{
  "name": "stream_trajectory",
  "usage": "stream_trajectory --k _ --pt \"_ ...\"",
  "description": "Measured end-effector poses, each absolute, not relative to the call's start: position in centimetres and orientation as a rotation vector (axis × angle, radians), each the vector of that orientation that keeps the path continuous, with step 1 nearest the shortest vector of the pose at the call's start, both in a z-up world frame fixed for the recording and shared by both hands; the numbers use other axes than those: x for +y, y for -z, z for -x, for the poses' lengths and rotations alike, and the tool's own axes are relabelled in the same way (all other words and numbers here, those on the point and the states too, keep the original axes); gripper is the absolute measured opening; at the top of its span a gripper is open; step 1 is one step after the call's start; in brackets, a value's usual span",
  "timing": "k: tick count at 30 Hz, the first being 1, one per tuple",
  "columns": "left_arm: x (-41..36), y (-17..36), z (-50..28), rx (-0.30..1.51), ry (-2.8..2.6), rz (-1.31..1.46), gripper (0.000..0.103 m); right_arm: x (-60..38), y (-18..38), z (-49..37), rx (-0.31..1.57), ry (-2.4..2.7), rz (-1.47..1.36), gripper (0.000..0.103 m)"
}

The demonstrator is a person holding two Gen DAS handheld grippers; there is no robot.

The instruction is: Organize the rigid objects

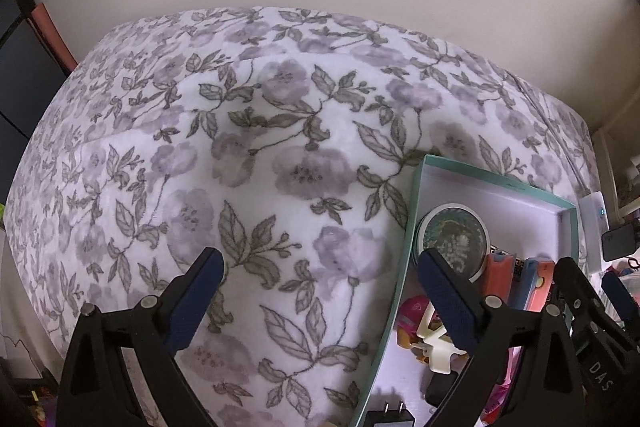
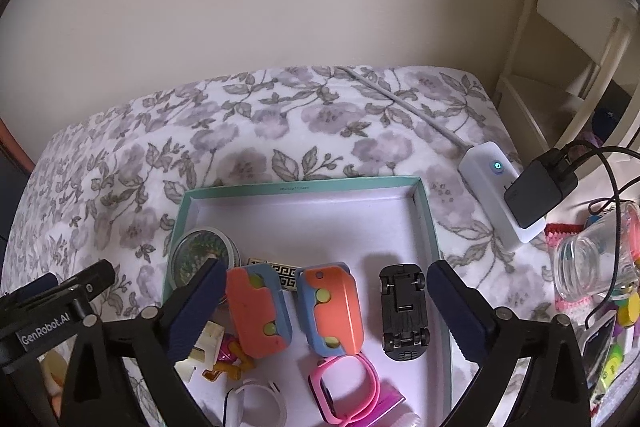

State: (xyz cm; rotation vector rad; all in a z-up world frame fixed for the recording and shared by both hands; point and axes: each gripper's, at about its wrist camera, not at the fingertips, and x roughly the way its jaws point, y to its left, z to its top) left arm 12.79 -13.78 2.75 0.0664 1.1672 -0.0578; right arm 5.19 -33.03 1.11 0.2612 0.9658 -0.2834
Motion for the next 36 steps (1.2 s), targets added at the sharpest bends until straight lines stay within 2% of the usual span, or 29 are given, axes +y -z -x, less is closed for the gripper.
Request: stream_trajectory --k 24,36 --pt "-10.5 -4.5 -11.5 1.152 0.036 -0.078 0.098 -30.6 -2.5 -4.3 1.007 0.311 -0.256 0.102" --pt "-7.8 -6.0 -8.7 1.104 0.061 -0.083 0.098 -27.7 -5.9 -2.0 0.980 0.372 -0.208 0.102"
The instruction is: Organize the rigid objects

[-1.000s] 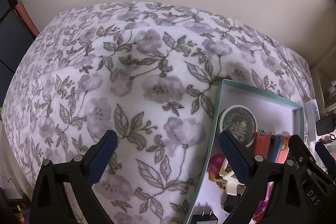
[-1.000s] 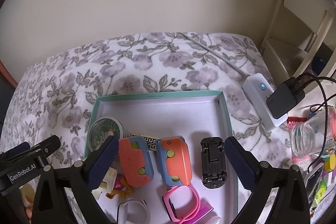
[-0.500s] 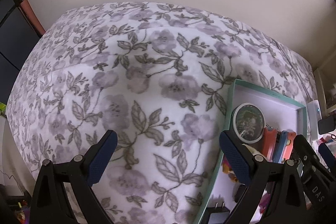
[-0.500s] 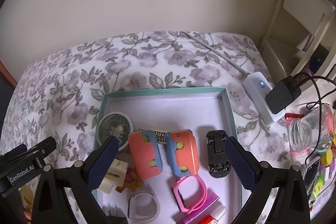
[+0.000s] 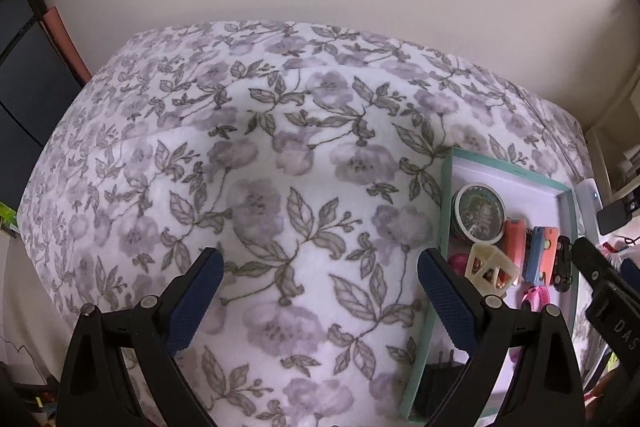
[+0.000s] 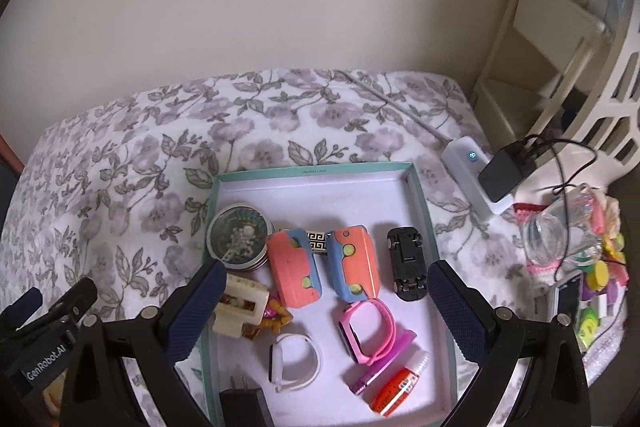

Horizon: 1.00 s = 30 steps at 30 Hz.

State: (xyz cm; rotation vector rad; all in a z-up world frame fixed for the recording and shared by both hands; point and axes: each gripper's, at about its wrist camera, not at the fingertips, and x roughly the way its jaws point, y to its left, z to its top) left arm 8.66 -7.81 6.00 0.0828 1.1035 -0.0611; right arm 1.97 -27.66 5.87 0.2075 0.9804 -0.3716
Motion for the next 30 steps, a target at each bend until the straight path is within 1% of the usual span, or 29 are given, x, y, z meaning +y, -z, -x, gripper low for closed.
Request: stream_trajectory --k 8,19,30 --pt "-7.0 -6.2 -5.8 1.096 0.104 -0.097 0.098 -25.7 -7.3 0.7 0.955 0.376 -0.203 0.102" --pt "-4.1 -6.7 -3.1 1.075 0.101 -0.080 0.098 -24.6 -6.4 5.2 0.969 0.405 -0.219 0.102" --pt "-3.6 -6.7 -0.8 1.068 0.140 -0.121 0.098 -24.5 -5.9 8.5 0.966 0.418 -0.267 0.102"
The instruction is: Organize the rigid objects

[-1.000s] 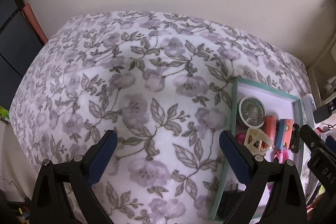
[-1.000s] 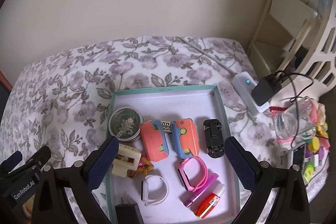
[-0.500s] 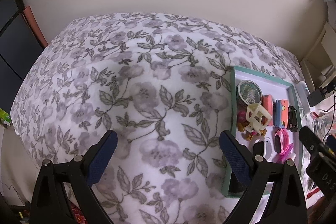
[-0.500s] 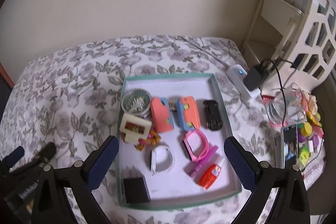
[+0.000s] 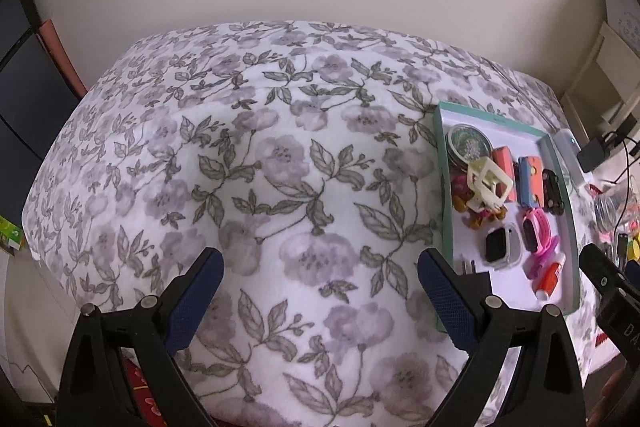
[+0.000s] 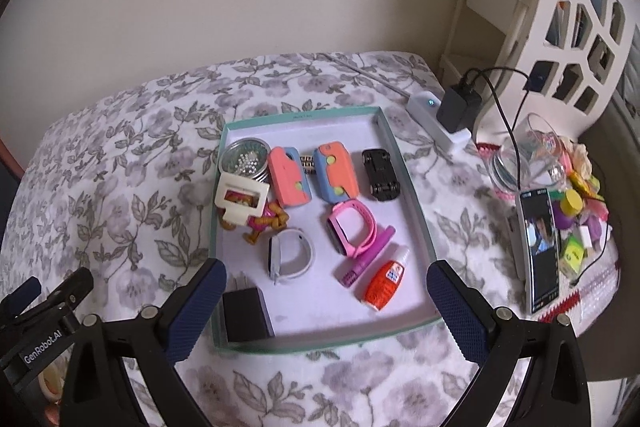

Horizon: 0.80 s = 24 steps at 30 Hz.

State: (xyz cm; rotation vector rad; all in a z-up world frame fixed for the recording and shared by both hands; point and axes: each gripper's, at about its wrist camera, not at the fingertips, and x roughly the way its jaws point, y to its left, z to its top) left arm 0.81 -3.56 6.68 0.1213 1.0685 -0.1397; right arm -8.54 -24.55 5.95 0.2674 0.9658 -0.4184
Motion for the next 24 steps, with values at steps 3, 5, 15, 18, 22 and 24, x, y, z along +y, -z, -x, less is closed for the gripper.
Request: stream_trajectory --k 3,5,15,18,22,24 --pt "-3.4 -6.7 -0.4 1.063 0.142 -0.125 0.098 -24.4 -5.9 9.4 0.962 0.418 -0.280 0.102" --pt "-3.2 -6.7 -0.1 1.061 0.140 -0.128 0.098 -24.3 -5.9 9.9 0.961 0.421 -0.283 0.102" --pt "-2.5 -6.0 0.9 1.082 0.144 -0.128 0.098 -24.2 -5.7 11.7 0.958 0.425 -0.299 0.102" --pt "-2.4 -5.8 1.1 1.087 0.146 -0.136 0.098 -24.0 -5.7 12.1 0.958 0.424 -0.295 0.102" --pt "-2.4 -5.7 1.6 1.084 0.149 -0.149 0.098 -23.6 -5.5 12.5 0.957 0.417 -0.292 0.102" --pt "-2.3 -5.7 1.7 1.083 0.150 -0.150 0.098 -23.4 -5.5 12.7 0.958 0.413 -0.288 0.102"
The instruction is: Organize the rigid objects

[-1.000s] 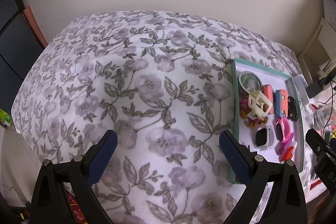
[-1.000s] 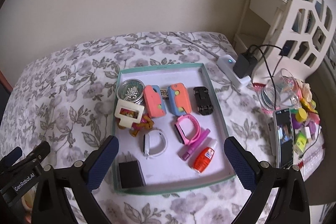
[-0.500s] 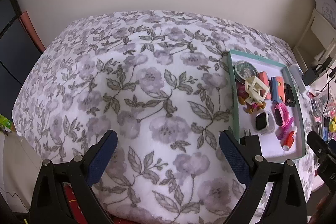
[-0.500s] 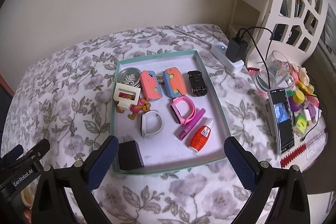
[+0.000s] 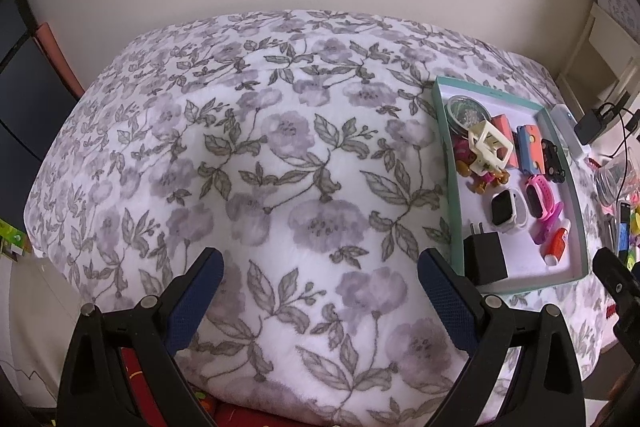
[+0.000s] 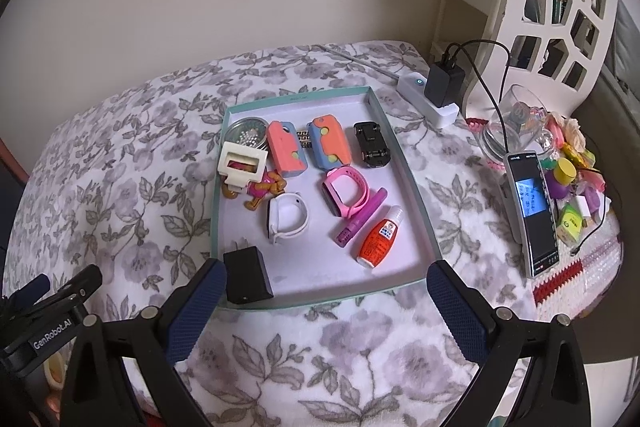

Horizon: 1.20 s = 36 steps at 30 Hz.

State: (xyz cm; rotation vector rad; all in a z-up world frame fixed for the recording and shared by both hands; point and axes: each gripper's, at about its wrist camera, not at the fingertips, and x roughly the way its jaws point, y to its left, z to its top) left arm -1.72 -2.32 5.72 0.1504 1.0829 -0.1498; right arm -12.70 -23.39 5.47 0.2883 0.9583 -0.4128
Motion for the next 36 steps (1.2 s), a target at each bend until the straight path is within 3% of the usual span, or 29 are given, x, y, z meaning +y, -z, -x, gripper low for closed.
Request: stream_trajectory --k 36 --pt "-1.4 -5.5 2.0 1.082 0.115 -0.122 0.098 -21.8 -4.1 11.4 1.028 0.397 -0.189 0.102"
